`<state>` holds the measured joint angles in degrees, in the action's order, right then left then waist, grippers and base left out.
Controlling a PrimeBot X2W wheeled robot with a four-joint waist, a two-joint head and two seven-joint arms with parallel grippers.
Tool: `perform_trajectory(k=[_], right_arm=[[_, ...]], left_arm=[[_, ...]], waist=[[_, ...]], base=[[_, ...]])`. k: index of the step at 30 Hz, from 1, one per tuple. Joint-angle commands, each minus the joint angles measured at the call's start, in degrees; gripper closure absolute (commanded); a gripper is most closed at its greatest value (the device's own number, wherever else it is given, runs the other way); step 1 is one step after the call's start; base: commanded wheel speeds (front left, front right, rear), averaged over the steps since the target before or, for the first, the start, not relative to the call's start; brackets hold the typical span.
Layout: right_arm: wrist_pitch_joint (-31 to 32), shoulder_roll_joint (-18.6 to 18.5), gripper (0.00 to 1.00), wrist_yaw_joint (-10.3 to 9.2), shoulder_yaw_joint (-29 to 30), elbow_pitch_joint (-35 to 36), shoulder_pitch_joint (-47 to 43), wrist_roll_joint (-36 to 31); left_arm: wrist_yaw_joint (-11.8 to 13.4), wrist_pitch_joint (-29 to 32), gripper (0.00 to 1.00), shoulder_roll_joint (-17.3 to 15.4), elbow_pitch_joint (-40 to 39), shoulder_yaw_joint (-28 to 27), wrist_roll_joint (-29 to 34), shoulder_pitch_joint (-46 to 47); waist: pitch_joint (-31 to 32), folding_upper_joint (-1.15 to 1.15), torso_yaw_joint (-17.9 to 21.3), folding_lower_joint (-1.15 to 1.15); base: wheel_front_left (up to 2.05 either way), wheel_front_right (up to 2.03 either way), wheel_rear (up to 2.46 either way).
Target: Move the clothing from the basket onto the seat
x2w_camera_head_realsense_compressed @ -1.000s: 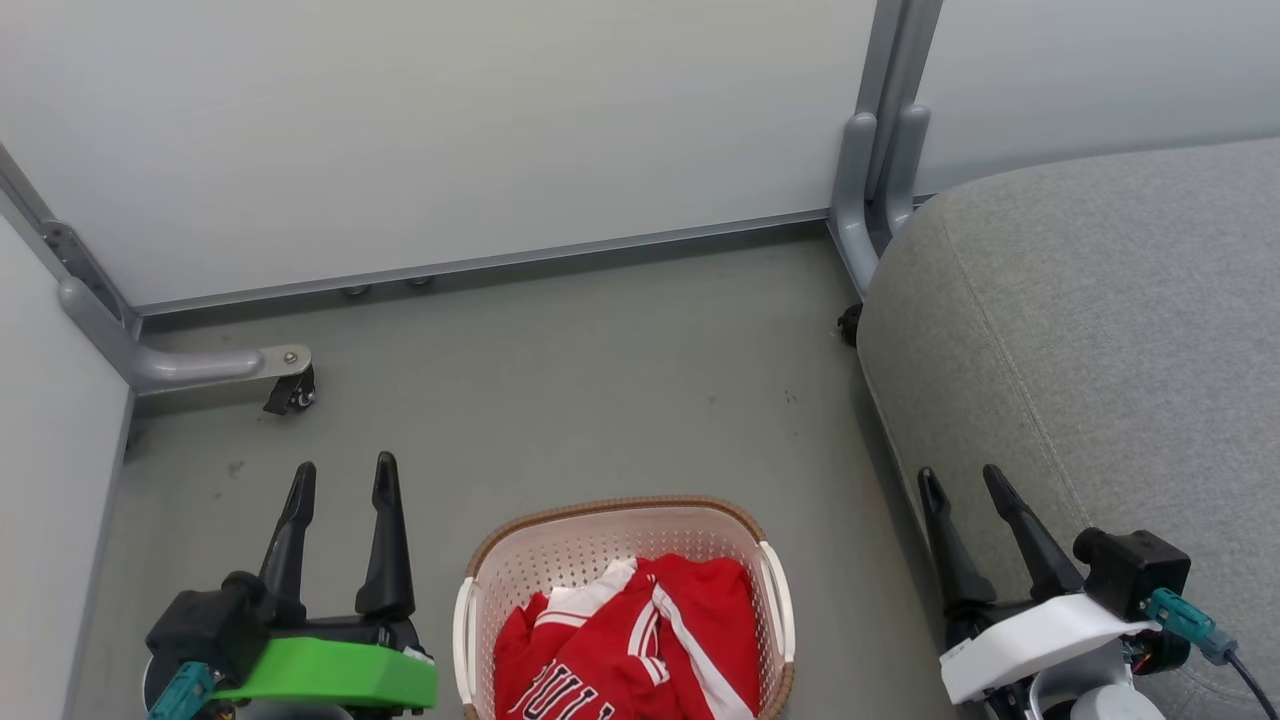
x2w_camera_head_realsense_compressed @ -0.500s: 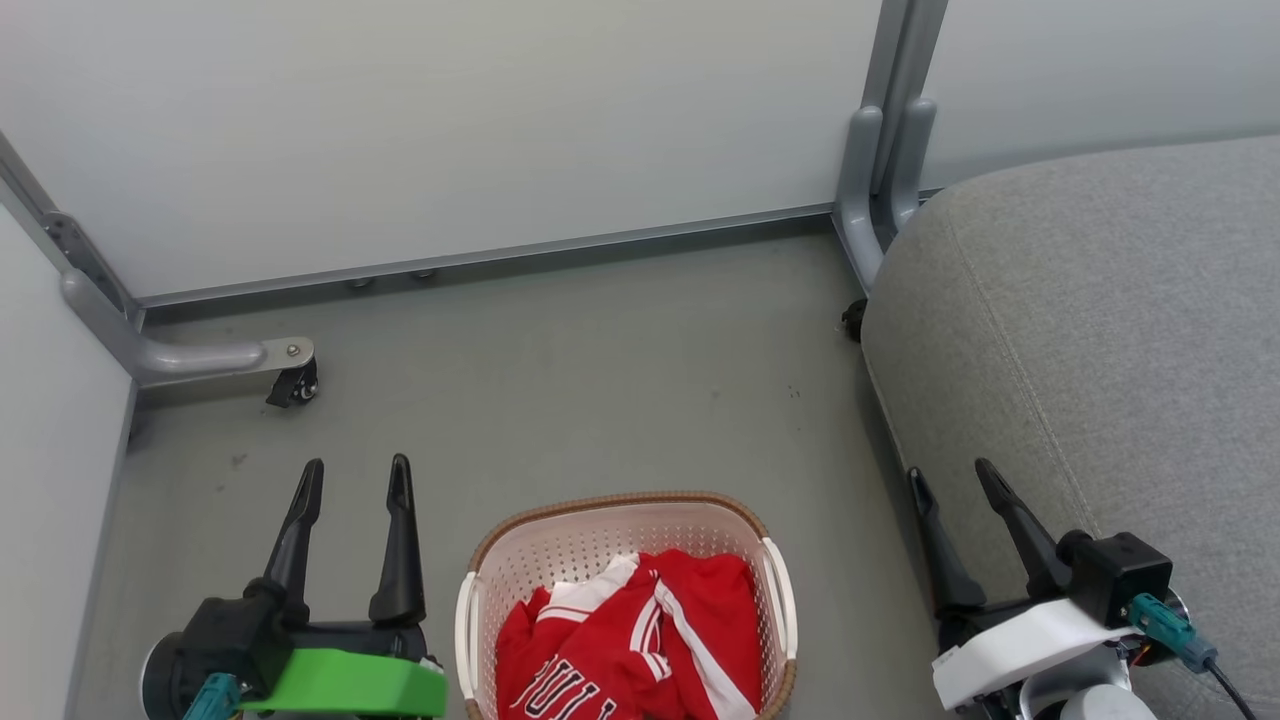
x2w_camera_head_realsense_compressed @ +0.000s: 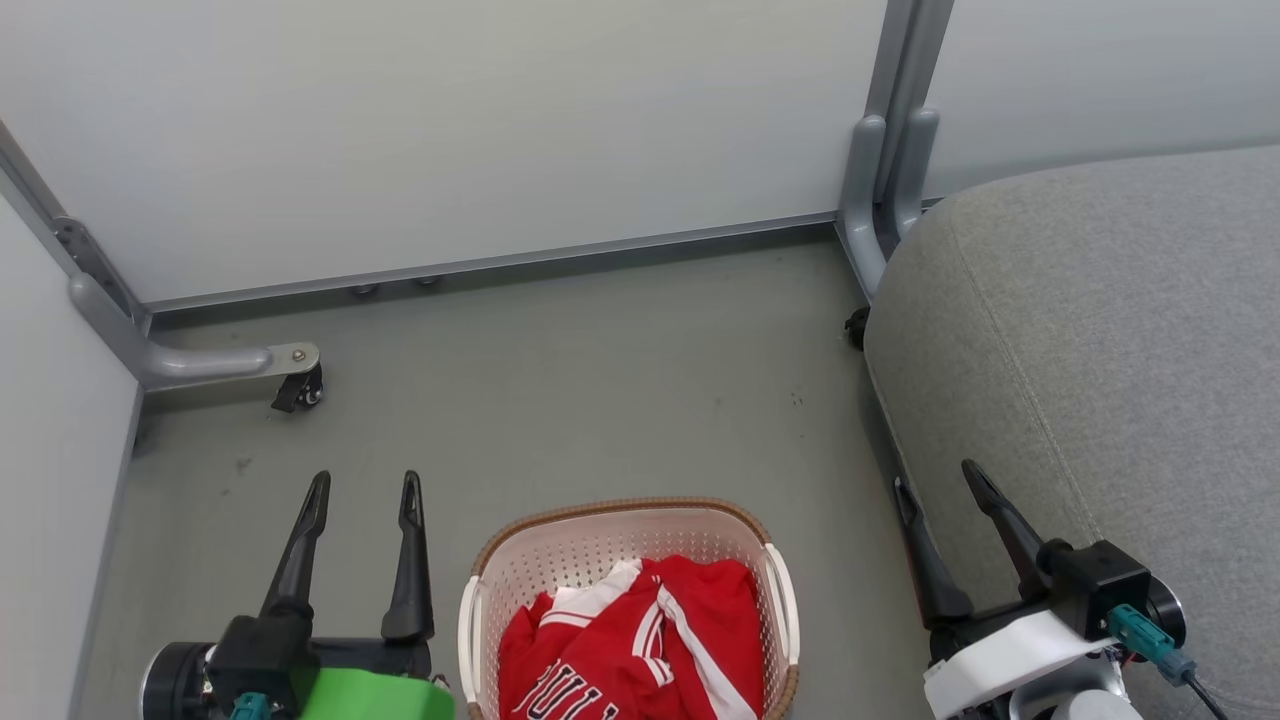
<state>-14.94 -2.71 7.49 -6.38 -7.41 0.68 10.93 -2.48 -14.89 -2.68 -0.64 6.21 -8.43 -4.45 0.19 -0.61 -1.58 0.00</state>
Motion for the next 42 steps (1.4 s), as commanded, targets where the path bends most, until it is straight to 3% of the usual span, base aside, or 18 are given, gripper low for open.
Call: perform_trajectory(k=[1, 30, 34, 42], right_arm=[[-0.4, -0.3, 0.0, 0.0, -0.1, 0.2, -0.5, -0.8], [-0.4, -0.3, 0.0, 0.0, -0.5, -0.4, -1.0, -0.6], [-0.4, -0.3, 0.0, 0.0, -0.4, -0.2, -0.6, -0.6], [-0.3, -0.3, 0.0, 0.0, 0.7, 1.9, 3.8, -1.0]], left_arm=[[0.4, -0.4, 0.0, -0.4, 0.2, 0.2, 1.0, -0.9], [0.1, -0.4, 0.0, -0.4, 1.0, 0.6, -0.4, -1.1], [0.0, -0.4, 0.0, -0.4, 1.2, 1.0, -0.4, -0.8], [-1.5, -0.4, 0.0, -0.4, 2.3, 2.5, 0.0, 4.4]], waist=[[0.1, 0.61, 0.0, 0.0], [-0.4, 0.61, -0.6, 0.0], [-1.9, 0.61, -0.7, 0.0], [-11.2, 0.61, -1.1, 0.0]], base=[[0.0, 0.0, 0.0], [0.0, 0.0, 0.0], [0.0, 0.0, 0.0], [0.0, 0.0, 0.0]])
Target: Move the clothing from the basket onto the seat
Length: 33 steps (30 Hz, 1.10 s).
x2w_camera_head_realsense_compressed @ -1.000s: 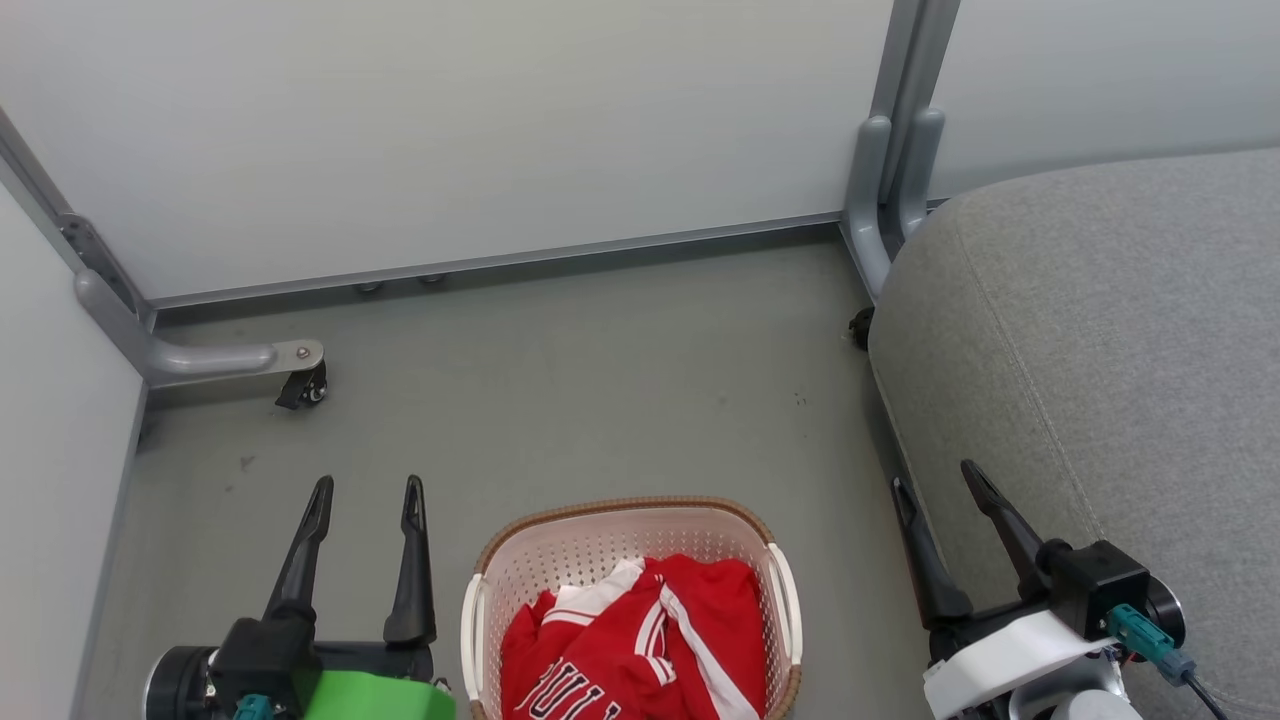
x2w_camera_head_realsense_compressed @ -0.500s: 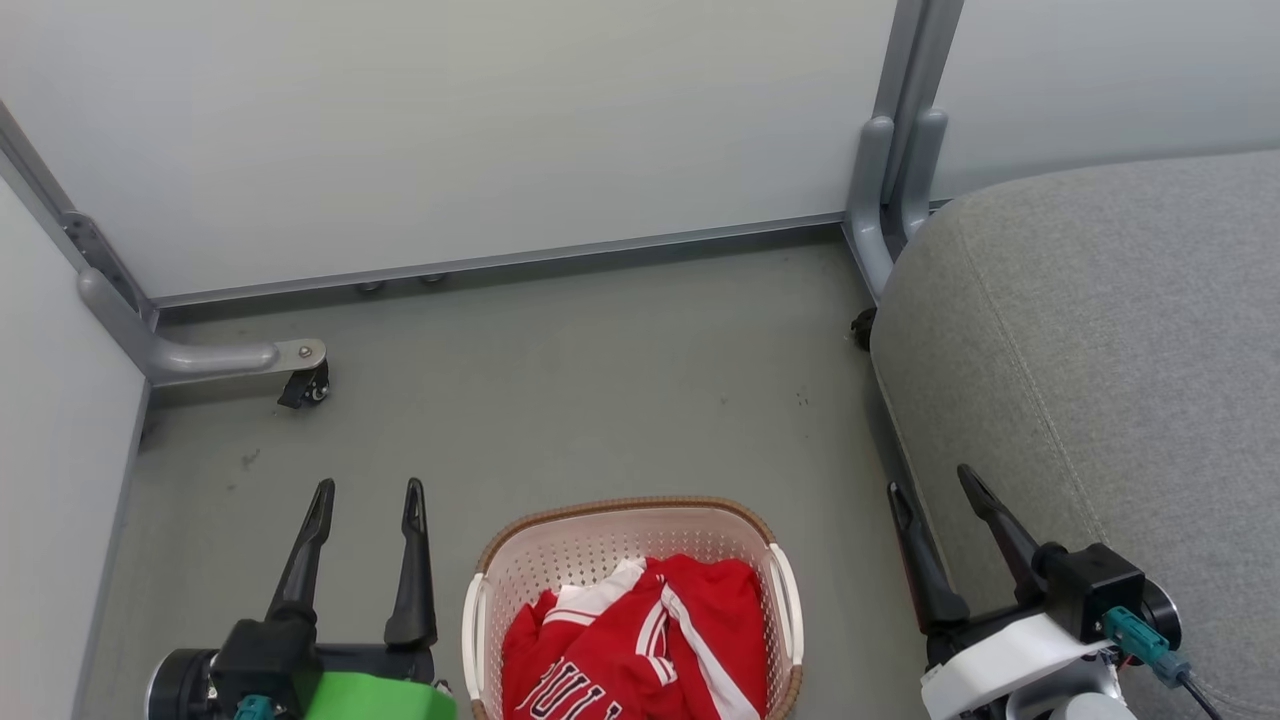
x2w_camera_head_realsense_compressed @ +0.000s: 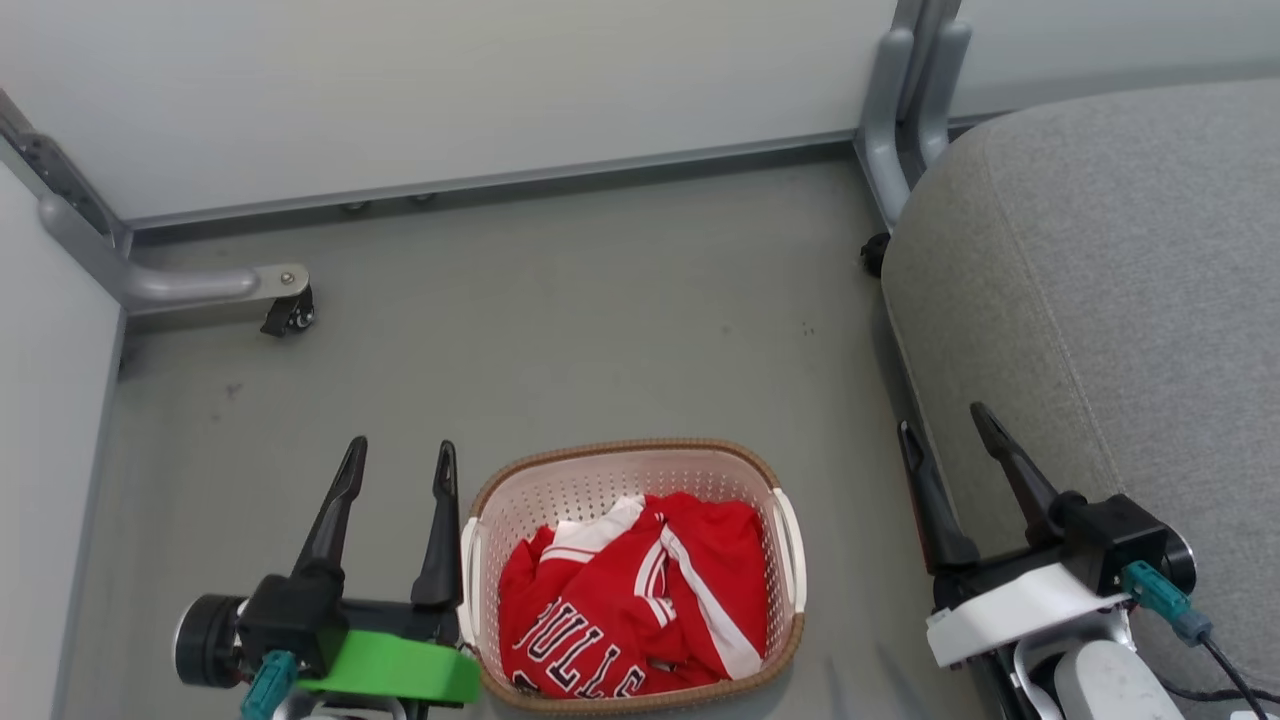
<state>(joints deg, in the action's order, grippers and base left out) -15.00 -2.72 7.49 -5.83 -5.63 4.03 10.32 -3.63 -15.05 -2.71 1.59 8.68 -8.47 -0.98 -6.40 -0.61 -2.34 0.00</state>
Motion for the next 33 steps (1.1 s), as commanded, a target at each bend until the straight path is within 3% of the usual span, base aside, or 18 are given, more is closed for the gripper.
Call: perform_trajectory(k=[1, 9, 19, 23, 29, 33], right_arm=[[-0.3, -0.3, 0.0, 0.0, 0.5, 0.4, 1.4, -0.6], [-0.3, -0.3, 0.0, 0.0, 2.2, 1.8, 6.2, -3.8], [-0.3, -0.3, 0.0, 0.0, 3.3, 3.7, 10.3, -4.2], [-0.3, -0.3, 0.0, 0.0, 2.7, 5.0, 11.9, -5.0], [-0.3, -0.3, 0.0, -0.01, 1.2, 8.0, 14.4, -6.6], [-0.3, -0.3, 0.0, -0.01, 1.0, 9.5, 15.6, -7.3]], left_arm=[[-0.7, -0.2, 0.0, -0.3, 0.5, 0.5, 0.2, 2.2], [-3.8, -0.1, 0.0, -0.6, 11.0, 9.4, 2.6, 12.5], [-3.9, -0.1, 0.0, -6.7, 27.3, 31.6, -1.6, 30.2], [-3.9, -0.1, 0.0, -8.9, 32.7, 40.5, -0.5, 37.5], [-3.9, -0.1, 0.0, -10.5, 40.0, 51.0, 0.1, 45.8], [-3.9, -0.1, 0.0, -9.6, 46.2, 55.5, -0.7, 49.7]], waist=[[-6.2, 0.61, -0.5, 0.0], [-16.5, 0.61, -1.2, 0.0], [-26.9, 0.61, 0.9, 0.0], [-31.1, 0.61, 2.0, 0.0], [-36.8, 0.61, 3.7, 0.0], [-40.0, 0.61, 4.3, 0.0]], base=[[0.0, 0.0, 0.0], [0.0, 0.0, 0.0], [0.0, 0.0, 0.0], [0.0, 0.0, 0.0], [0.0, 0.0, 0.0], [0.0, 0.0, 0.0]])
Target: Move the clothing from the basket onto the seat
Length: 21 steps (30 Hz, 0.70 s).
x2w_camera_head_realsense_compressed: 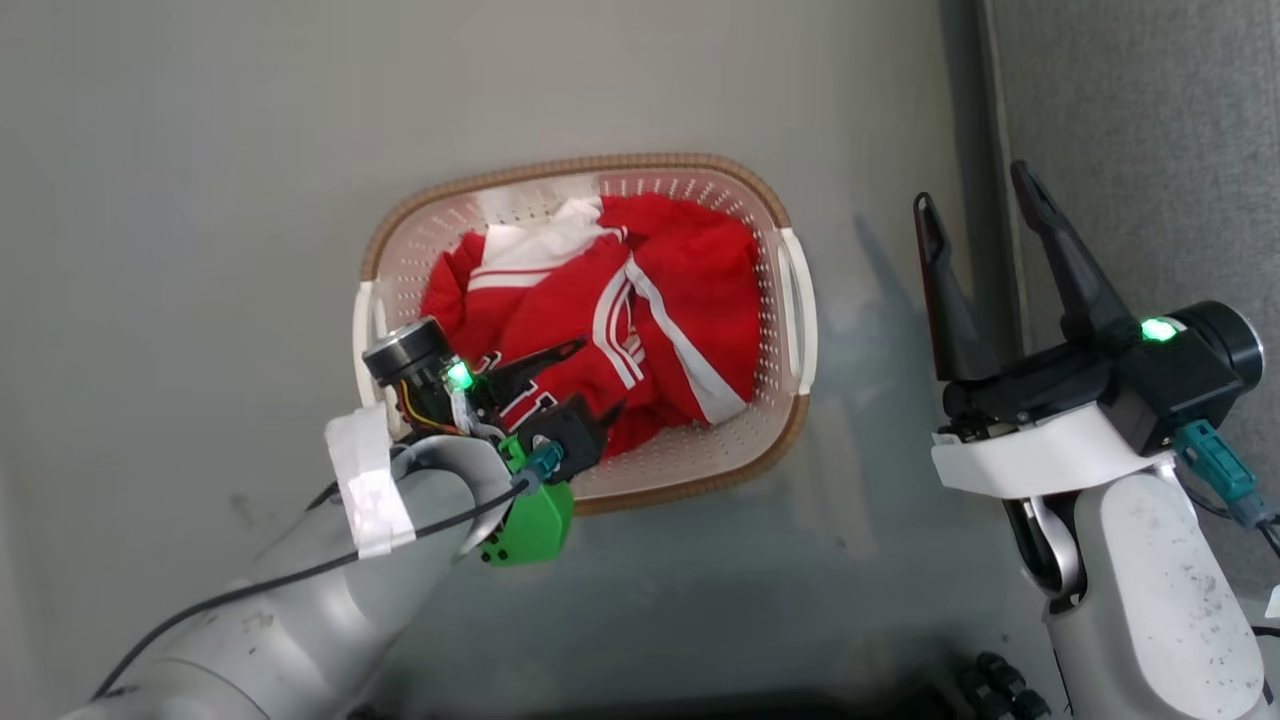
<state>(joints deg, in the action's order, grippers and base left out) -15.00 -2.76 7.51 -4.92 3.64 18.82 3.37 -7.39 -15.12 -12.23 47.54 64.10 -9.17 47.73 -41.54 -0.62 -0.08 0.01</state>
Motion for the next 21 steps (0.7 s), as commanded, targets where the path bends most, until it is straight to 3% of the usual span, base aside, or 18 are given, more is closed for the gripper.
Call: perform_trajectory(k=[1, 11, 21], right_arm=[[-0.3, -0.2, 0.0, -0.05, 0.1, 0.5, 1.0, -0.3], [-0.3, -0.2, 0.0, -0.05, -0.5, 1.4, 2.7, 0.7], [-0.3, -0.2, 0.0, -0.05, -2.5, 2.2, 4.9, 2.1]], left_arm=[[-0.1, -0.1, 0.0, 0.3, 2.0, 1.1, -0.1, 2.1], [-0.1, 0.1, 0.0, 5.0, 15.2, 8.2, 2.0, 10.6], [-0.1, 5.6, 0.0, 6.7, 24.3, 9.1, 5.9, 14.8]], waist=[[-5.7, 0.62, 2.1, -0.01], [-11.8, 0.62, 2.6, -0.01], [-15.5, 0.62, 4.5, -0.01]], base=[[0.0, 0.0, 0.0], [0.0, 0.0, 0.0], [0.0, 0.0, 0.0]])
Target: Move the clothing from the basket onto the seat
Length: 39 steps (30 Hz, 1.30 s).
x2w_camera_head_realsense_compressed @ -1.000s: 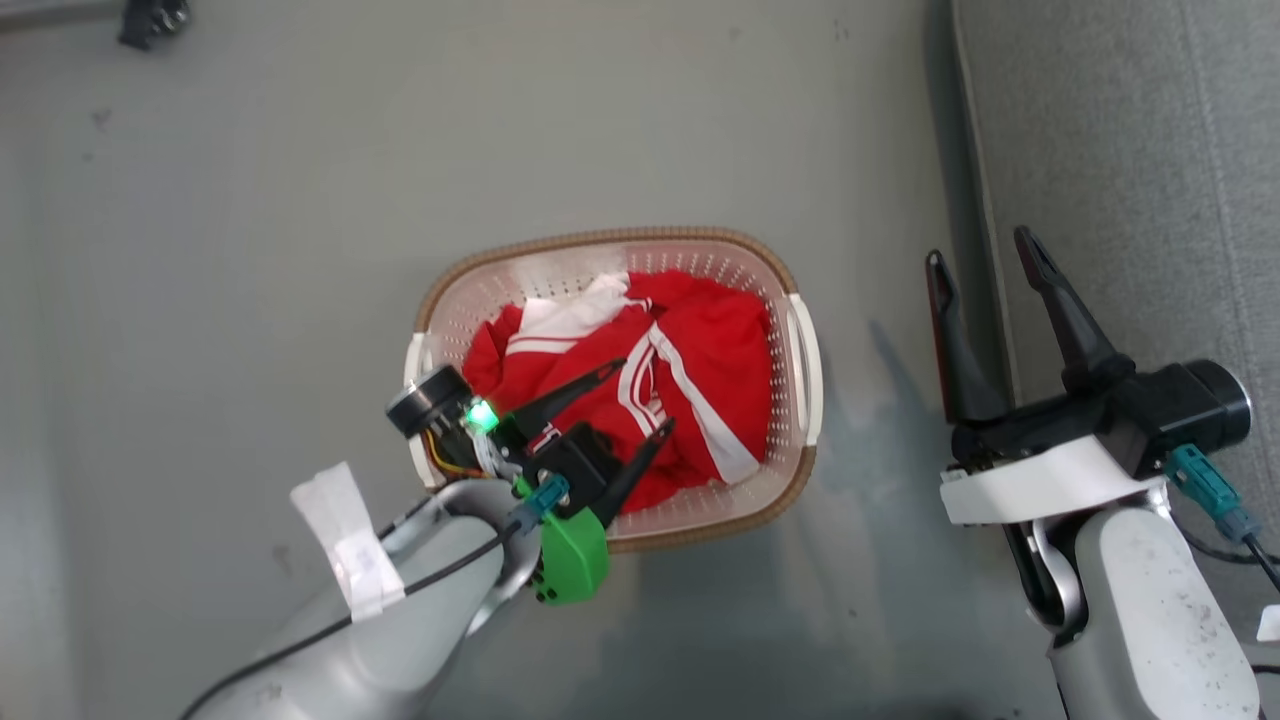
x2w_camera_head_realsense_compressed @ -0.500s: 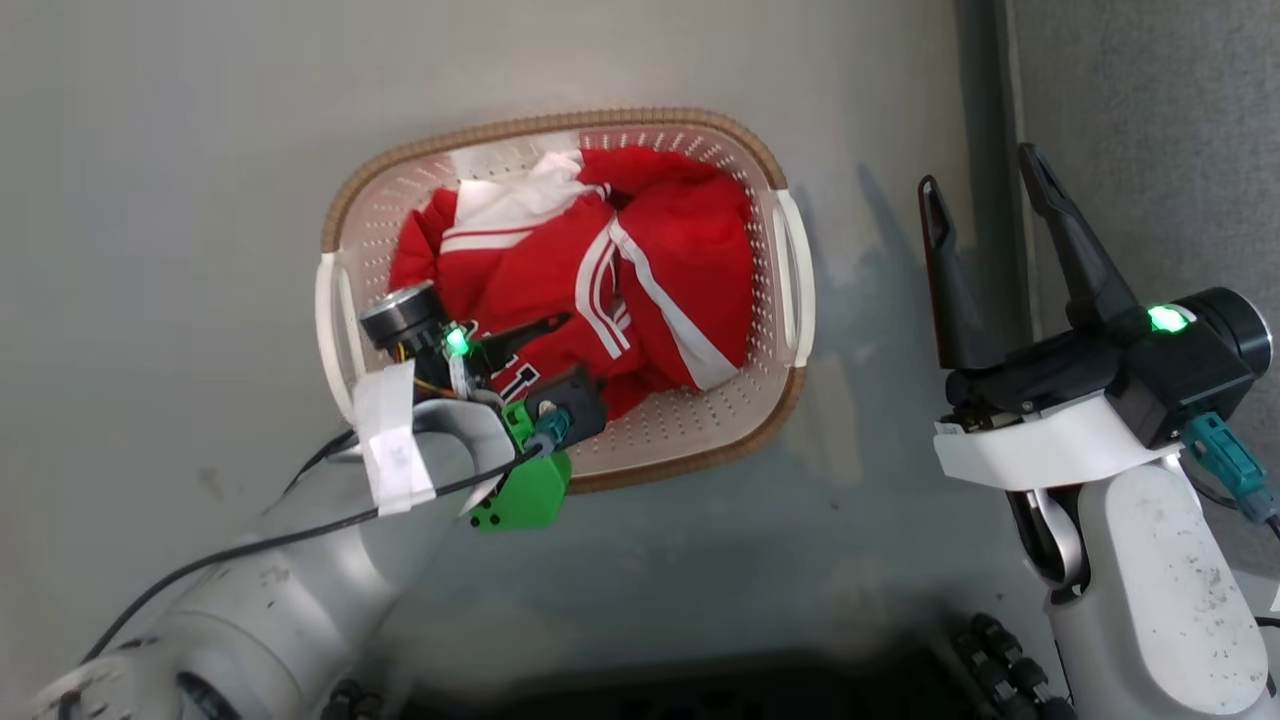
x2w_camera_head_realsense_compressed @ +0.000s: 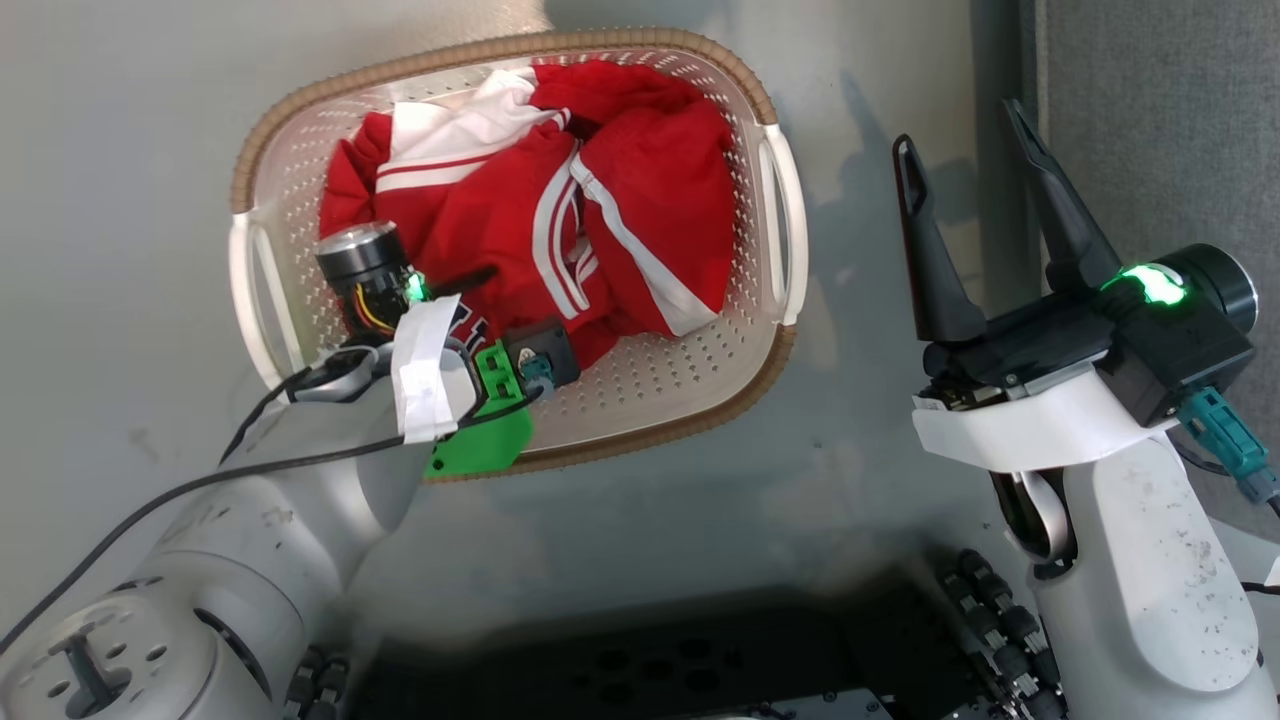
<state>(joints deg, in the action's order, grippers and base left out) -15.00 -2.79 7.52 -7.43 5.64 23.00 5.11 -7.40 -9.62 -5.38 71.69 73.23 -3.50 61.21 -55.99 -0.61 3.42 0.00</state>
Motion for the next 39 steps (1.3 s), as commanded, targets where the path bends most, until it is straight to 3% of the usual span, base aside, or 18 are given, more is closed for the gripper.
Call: perform_trajectory(k=[1, 20, 22, 23, 33, 39], right_arm=[[-0.3, -0.2, 0.0, -0.06, -0.2, 0.1, 0.8, 0.5], [-0.3, -0.2, 0.0, -0.06, -2.3, 0.1, 1.3, 3.5], [-0.3, -0.2, 0.0, -0.06, -2.4, 0.1, 1.3, 3.7], [-0.3, -0.2, 0.0, -0.06, -2.5, 0.1, 1.3, 3.8], [-0.3, -0.2, 0.0, -0.06, -1.7, -0.8, 1.0, 3.8], [-0.3, -0.2, 0.0, -0.06, -1.9, -1.8, 1.1, 4.1]], left_arm=[[-0.1, 0.6, 0.0, -0.2, 0.4, 0.1, 0.5, 1.3], [0.5, 4.8, 0.0, -0.7, 2.0, 0.2, 2.7, 5.1], [0.4, 4.9, 0.8, -0.8, 2.0, 0.2, 2.7, 4.8], [0.3, 5.0, 1.0, -1.0, 2.0, 0.2, 3.0, 4.7], [0.0, 2.9, 1.0, -0.3, 2.1, 0.2, 3.5, 3.1], [0.8, 0.6, 1.0, 0.5, 2.1, -0.9, 1.3, 0.5]], waist=[[-1.4, 0.61, 1.2, 0.0], [-4.5, 0.61, 4.6, 0.0], [-4.6, 0.61, 5.0, 0.0], [-4.7, 0.61, 5.2, 0.0], [-3.2, 0.61, 5.0, 0.0], [1.1, 0.61, 3.8, 0.0]], base=[[0.0, 0.0, 0.0], [0.0, 0.0, 0.0], [0.0, 0.0, 0.0], [0.0, 0.0, 0.0], [0.0, 0.0, 0.0], [0.0, 0.0, 0.0]])
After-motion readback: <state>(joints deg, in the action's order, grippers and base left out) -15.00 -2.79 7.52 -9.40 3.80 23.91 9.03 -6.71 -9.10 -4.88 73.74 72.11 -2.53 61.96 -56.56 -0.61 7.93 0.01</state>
